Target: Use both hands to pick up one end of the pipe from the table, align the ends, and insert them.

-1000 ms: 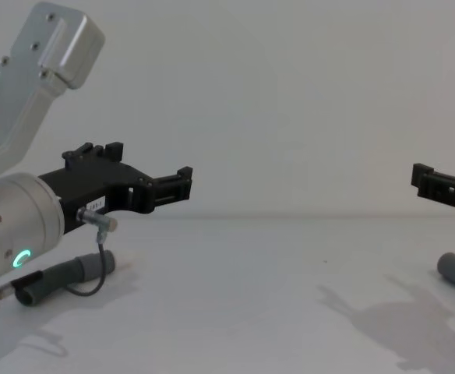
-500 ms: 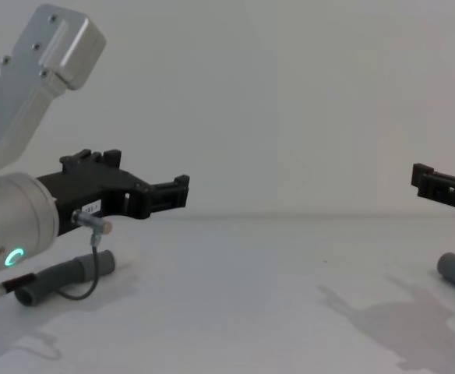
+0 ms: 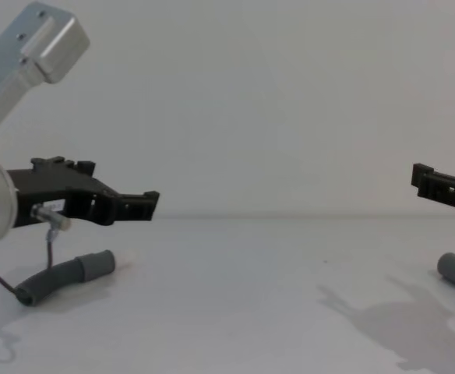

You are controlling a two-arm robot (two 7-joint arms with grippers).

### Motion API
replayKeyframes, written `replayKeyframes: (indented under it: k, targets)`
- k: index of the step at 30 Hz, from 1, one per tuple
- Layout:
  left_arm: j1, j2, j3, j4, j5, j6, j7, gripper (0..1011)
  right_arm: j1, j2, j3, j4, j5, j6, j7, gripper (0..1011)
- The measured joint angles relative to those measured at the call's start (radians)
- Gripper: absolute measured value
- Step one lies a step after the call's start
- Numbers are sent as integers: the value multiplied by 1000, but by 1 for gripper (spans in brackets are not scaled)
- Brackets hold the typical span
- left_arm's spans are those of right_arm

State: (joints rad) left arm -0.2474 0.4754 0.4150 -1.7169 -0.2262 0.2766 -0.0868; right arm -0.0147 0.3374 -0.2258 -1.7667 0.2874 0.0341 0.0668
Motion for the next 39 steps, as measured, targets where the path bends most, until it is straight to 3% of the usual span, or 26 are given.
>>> replayKeyframes:
  k: [20,39]
  targets:
    - [-15,28,-72,-2,-82,165,-78,1001,0,0,0,0,0,0,0,1002]
    - [-58,53,-82,40,-105,260,-154,1001,0,0,0,0,0,0,0,1002]
